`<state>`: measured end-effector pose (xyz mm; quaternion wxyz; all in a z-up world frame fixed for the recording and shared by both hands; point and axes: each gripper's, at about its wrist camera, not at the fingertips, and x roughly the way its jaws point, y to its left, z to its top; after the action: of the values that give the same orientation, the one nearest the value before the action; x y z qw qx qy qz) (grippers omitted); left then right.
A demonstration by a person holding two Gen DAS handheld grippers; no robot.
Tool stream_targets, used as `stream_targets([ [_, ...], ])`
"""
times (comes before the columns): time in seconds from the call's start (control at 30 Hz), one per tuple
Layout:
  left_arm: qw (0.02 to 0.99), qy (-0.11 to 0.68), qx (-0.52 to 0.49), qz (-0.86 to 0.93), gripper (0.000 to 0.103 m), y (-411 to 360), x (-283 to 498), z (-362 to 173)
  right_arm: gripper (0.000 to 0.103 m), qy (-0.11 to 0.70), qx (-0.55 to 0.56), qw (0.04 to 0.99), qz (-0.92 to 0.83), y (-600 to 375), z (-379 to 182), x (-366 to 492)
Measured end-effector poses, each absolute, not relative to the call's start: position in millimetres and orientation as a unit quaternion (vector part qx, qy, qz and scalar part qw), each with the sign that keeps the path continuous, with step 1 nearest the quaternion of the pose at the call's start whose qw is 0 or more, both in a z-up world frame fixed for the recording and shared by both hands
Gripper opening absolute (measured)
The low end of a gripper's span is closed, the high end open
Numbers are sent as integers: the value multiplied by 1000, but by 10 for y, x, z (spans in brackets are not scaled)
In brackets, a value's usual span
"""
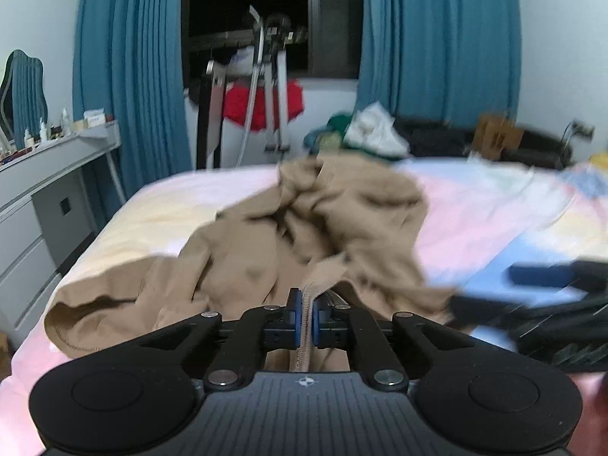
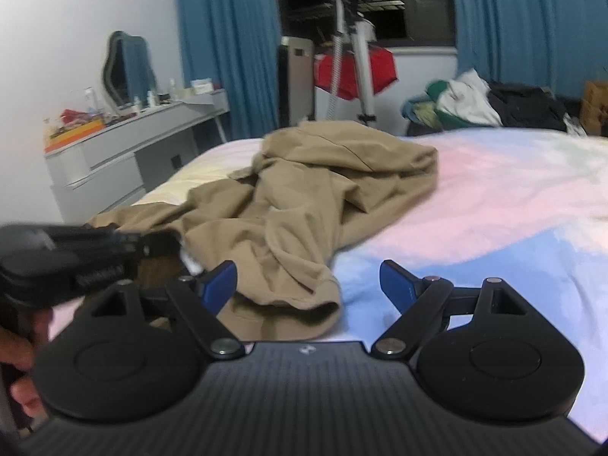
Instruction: Fold clothes
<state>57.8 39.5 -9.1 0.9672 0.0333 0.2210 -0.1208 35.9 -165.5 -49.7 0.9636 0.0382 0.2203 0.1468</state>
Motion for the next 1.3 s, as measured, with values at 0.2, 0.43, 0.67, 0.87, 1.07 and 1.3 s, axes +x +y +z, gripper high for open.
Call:
stream_targets([
  [0.2,965,194,12,-178,5,362,180,64,84,216,40,962,162,-1563,-502,338],
  [0.43,961,204,2,-188,5,367,183,24,84,257,110,958,66,-1823,-675,560],
  [0.67,960,207,1,-190,5,385,188,-6,84,278,128,952,21,-1993,-733,539],
  [0.87,960,211,-44,-179,5,522,245,13,83,277,66,957,47,-1800,-758,551],
  [1.07,962,213,-15,-172,7,435,229,-24,63,211,-31,975,67,-1627,-691,599],
  [1.3,954,273,39,-115,59,318,266,-253,38,219,70,972,38,-1945,-613,665],
])
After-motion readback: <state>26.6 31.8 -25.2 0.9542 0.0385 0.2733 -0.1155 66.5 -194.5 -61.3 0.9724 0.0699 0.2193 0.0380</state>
